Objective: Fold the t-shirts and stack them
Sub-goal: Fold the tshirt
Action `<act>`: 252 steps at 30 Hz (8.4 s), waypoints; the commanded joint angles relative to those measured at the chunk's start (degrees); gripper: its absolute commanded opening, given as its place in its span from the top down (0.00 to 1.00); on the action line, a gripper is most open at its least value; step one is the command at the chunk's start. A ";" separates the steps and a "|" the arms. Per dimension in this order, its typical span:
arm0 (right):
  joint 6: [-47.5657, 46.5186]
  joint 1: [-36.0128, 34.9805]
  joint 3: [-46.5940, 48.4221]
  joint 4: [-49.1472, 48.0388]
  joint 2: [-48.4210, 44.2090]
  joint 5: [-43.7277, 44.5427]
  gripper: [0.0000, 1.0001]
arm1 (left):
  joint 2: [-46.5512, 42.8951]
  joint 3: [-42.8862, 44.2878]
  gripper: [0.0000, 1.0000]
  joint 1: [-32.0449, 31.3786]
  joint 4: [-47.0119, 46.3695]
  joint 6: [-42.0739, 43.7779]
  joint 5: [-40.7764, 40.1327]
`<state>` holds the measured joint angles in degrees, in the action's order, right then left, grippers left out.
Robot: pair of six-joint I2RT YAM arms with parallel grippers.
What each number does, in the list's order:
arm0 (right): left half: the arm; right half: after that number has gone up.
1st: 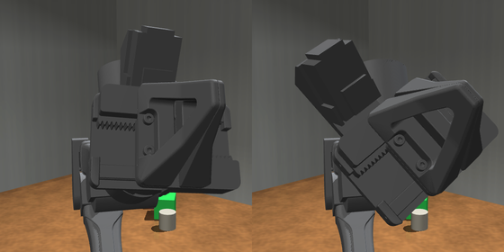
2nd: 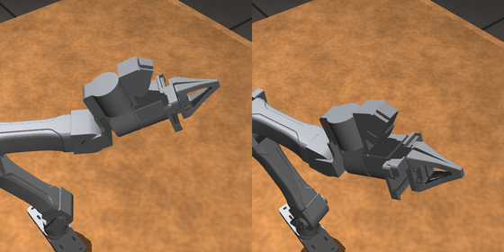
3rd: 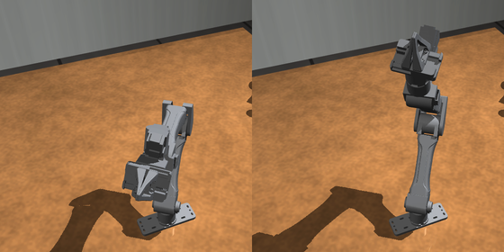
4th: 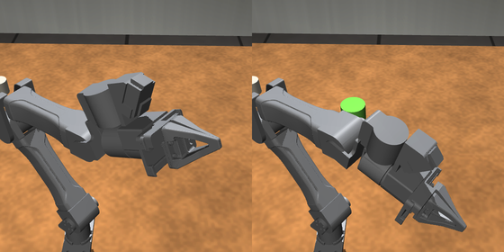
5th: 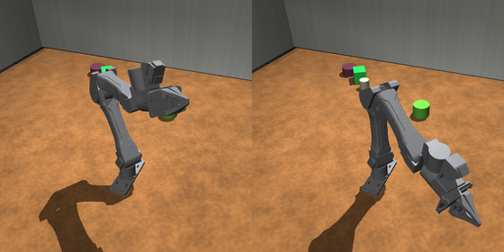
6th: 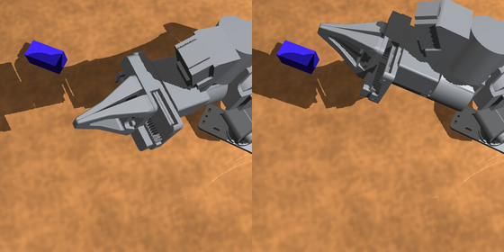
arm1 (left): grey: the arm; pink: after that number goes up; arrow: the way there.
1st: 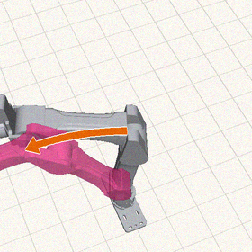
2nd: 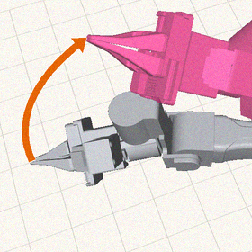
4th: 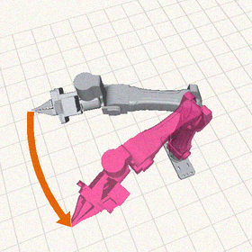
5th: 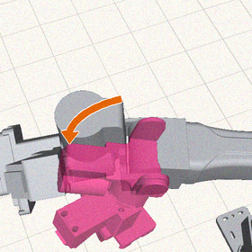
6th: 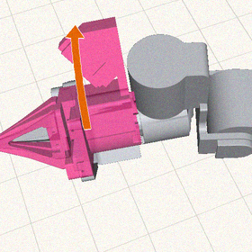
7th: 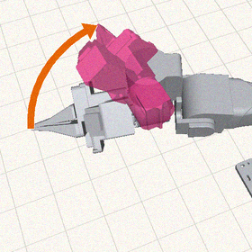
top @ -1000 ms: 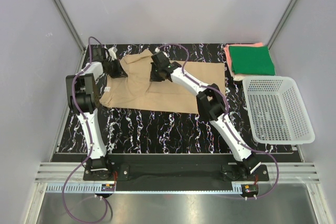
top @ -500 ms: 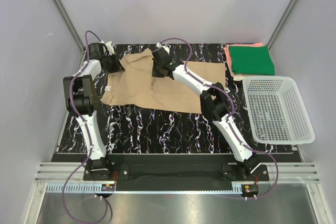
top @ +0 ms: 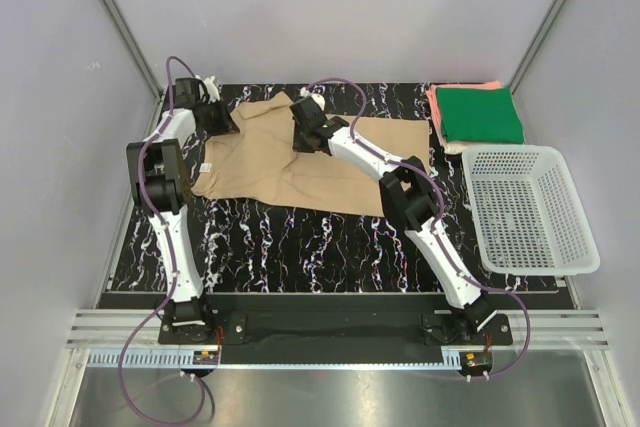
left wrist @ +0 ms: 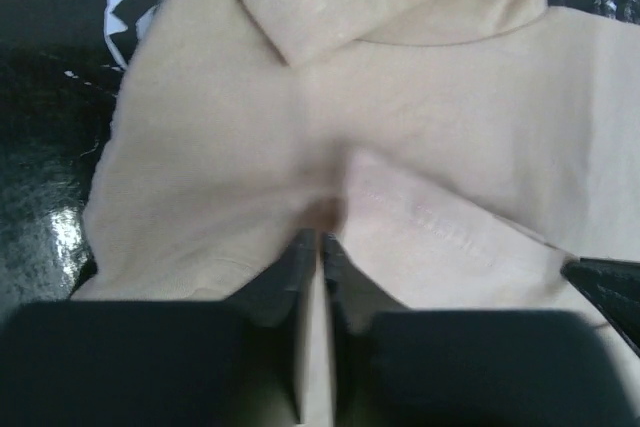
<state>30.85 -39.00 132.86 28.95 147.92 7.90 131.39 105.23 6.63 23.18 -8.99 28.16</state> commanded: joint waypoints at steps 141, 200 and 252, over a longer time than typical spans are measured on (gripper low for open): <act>9.75 15.80 -77.83 -9.00 -56.16 6.78 0.74 | -18.45 -28.15 0.99 -2.07 13.29 -2.52 -35.98; 7.74 19.05 -80.91 -3.64 -93.86 -4.39 0.65 | -31.29 -22.79 0.82 -27.11 -3.23 -18.51 -15.95; 11.16 4.47 -86.36 -1.18 -59.05 -7.73 0.73 | -28.28 -41.31 1.00 -3.21 17.69 -14.11 -46.09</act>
<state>40.40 -32.77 49.01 22.90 91.64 -0.16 106.26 69.10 2.57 38.04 -20.56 -12.97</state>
